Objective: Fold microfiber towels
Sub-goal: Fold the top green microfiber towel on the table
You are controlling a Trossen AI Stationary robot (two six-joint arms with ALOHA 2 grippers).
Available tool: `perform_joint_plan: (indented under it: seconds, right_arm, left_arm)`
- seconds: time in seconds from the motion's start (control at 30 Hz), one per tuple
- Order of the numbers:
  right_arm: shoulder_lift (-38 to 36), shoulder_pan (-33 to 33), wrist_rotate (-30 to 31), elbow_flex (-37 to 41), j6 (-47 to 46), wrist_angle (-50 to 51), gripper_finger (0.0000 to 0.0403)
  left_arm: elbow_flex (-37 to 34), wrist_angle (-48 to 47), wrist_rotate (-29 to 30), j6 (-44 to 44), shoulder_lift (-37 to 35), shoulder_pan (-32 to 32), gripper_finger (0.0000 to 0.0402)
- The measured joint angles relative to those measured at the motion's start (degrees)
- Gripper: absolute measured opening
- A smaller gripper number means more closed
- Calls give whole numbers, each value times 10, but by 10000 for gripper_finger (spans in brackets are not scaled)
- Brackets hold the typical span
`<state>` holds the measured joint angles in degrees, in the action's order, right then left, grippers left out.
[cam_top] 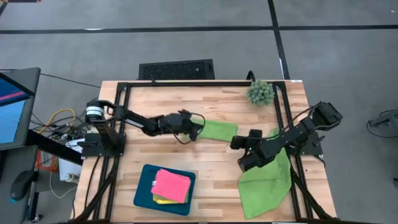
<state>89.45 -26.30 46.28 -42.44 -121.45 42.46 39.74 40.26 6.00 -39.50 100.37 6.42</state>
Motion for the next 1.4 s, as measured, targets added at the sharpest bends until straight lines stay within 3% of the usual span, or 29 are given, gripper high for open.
perform_joint_plan:
  seconds: [0.1, 0.2, 0.37, 0.53, 0.73, 0.97, 1.07, 1.2, 1.4]
  right_arm:
    - [2, 3, 2, 0, 23, -19, 149]
    - [20, 13, 1, -1, 43, -50, 179]
    - [57, 21, -7, 1, 41, -78, 190]
    - [90, 23, -14, -5, 40, -111, 179]
    - [86, 9, 6, -12, 41, -107, 155]
    - [27, -12, 37, -28, -1, -38, 102]
    - [-4, -7, -7, -20, 13, -33, 95]
    - [-11, 5, -41, -20, 43, -44, 118]
    - [23, 33, -68, -21, 104, -142, 194]
  left_arm:
    - [25, -17, 69, -33, 23, -38, 0]
    - [62, -101, 113, -16, 43, -66, 0]
    - [147, -224, 173, 37, 83, -98, 0]
    - [189, -240, 185, 58, 123, -106, 0]
    - [182, -268, 179, 19, 141, -89, 0]
    - [182, -243, 157, 31, 142, -87, 0]
    - [182, -244, 159, 33, 142, -85, 0]
    - [181, -238, 164, 32, 142, -83, 0]
    - [181, -244, 160, 25, 141, -83, 0]
